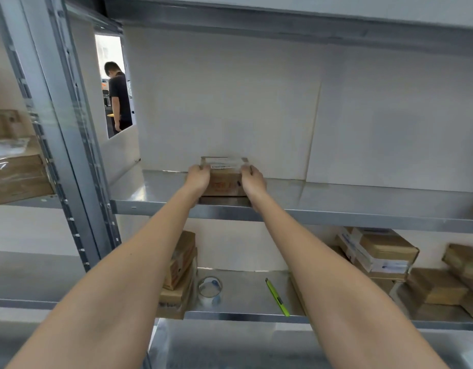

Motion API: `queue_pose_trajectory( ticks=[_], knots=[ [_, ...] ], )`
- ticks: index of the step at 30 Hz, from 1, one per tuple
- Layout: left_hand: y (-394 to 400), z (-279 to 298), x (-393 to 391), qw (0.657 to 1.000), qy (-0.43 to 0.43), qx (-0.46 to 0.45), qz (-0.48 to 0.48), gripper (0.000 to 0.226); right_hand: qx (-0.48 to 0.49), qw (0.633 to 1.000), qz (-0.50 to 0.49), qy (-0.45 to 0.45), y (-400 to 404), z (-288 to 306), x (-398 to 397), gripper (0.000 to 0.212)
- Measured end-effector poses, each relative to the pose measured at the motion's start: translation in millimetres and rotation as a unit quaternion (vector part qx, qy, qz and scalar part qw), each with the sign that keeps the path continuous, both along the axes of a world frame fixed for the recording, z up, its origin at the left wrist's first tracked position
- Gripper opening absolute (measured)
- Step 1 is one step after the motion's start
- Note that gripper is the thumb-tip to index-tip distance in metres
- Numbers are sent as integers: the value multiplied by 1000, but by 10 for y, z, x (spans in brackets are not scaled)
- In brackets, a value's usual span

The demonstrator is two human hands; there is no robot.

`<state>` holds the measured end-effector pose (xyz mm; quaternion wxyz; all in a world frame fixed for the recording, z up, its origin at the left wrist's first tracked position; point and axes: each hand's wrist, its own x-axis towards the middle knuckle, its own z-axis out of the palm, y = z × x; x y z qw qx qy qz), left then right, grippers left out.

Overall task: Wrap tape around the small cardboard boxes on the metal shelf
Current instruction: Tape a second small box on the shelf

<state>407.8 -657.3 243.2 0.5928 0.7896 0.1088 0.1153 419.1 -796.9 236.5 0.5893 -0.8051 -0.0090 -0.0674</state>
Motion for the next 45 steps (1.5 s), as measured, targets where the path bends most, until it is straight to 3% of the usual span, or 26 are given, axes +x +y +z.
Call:
queue_pose_trajectory(
  ticks=[5, 7, 9, 11, 13, 15, 17, 20, 24, 28, 31, 33, 35, 38, 41, 45],
  knots=[
    [-54, -39, -12, 999, -41, -26, 5, 63, 51, 998, -10, -20, 36, -23, 20, 58],
    [-47, 3, -230, 982, -163, -73, 65, 69, 110, 990, -41, -75, 12, -27, -198, 67],
    [39, -137, -630, 913, -370, -100, 142, 47, 142, 954, -105, -242, -55, -187, -572, 54],
    [147, -634, -958, 856, -484, 6, 183, 20, 90, 910, -110, -390, -28, -563, -887, 31],
    [206, -1215, -1135, 885, -418, 142, 147, 16, 33, 922, -38, -383, 183, -1054, -1085, 22],
    [287, -1658, -1119, 916, -295, 251, 103, 20, -10, 968, 25, -250, 493, -1454, -1148, 24],
    [467, -1904, -982, 932, -189, 290, 107, 23, -47, 994, 67, -75, 758, -1781, -1045, 33],
    [789, -1985, -740, 943, -35, 307, 123, 43, -44, 979, 152, 130, 978, -2008, -794, 54],
    [1100, -1981, -470, 933, 185, 303, 60, 45, -37, 956, 182, 226, 1132, -2039, -583, 65],
    [1125, -2074, -477, 958, 227, 155, 84, 61, -10, 929, 223, 295, 1186, -2081, -493, 69],
    [1065, -2106, -555, 964, 215, 108, 116, 65, 3, 926, 219, 308, 1199, -2105, -503, 68],
    [1043, -2067, -608, 969, 216, 19, 118, 71, 1, 938, 206, 279, 1172, -2058, -559, 65],
    [955, -1984, -669, 975, 184, -89, 82, 68, -24, 960, 189, 203, 1077, -1976, -630, 62],
    [602, -1864, -726, 968, 114, -223, -12, 46, -124, 983, 136, 18, 754, -1862, -723, 56],
    [81, -1823, -643, 951, 111, -276, -87, 49, -255, 962, 36, -92, 309, -1835, -788, 56],
    [-475, -2141, -543, 924, 208, -285, -146, 68, -383, 922, 5, -52, -255, -2045, -778, 59]
  ],
)
